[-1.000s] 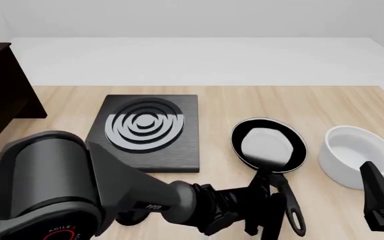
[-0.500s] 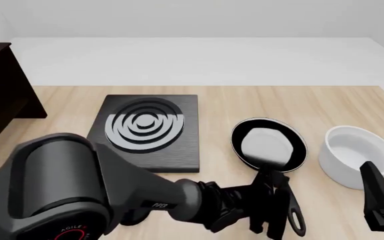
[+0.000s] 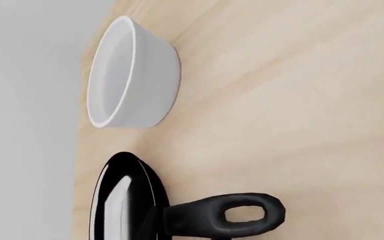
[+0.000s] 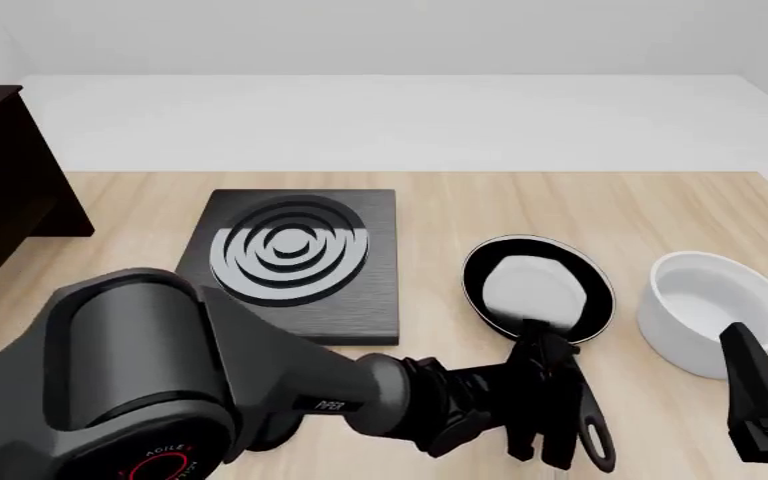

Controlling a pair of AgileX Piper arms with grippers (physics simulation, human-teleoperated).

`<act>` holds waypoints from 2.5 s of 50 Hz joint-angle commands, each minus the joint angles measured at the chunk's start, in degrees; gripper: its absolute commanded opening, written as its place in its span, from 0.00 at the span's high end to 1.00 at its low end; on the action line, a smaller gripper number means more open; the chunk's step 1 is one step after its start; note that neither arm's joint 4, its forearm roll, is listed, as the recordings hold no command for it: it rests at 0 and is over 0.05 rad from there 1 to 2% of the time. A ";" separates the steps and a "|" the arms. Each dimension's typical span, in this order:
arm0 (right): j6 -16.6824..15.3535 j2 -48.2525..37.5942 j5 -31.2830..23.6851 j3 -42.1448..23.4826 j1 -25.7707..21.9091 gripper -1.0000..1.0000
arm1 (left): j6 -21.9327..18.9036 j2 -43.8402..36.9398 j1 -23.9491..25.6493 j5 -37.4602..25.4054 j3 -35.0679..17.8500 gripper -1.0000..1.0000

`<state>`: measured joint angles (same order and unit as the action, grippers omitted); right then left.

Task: Put the frying pan under the cabinet shelf.

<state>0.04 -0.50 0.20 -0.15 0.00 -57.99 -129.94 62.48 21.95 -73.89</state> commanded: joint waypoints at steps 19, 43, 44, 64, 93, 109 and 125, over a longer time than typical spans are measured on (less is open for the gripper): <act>-0.01 -0.01 0.00 0.00 0.00 0.00 | -33.68 -10.70 -2.25 6.70 9.99 1.00; 0.00 -0.01 0.00 0.00 0.00 0.00 | -40.09 2.09 -6.76 9.32 18.00 1.00; -0.02 -0.02 0.00 0.00 -0.01 0.00 | -40.28 2.72 -6.59 9.65 18.07 1.00; -0.01 -0.01 0.00 0.00 -0.01 0.00 | -43.46 17.91 -8.57 7.49 21.15 1.00; 0.00 0.00 0.00 0.00 0.01 0.00 | -38.69 37.26 -8.24 5.27 22.84 1.00; -0.01 0.00 0.00 0.00 0.00 0.00 | -35.70 57.28 -7.19 6.20 40.65 1.00; 0.00 -0.01 0.00 0.00 0.00 0.00 | -33.66 79.79 -11.32 -2.90 52.62 1.00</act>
<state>0.04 -0.50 0.20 -0.15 -0.01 -92.16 -62.37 52.86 20.87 -27.91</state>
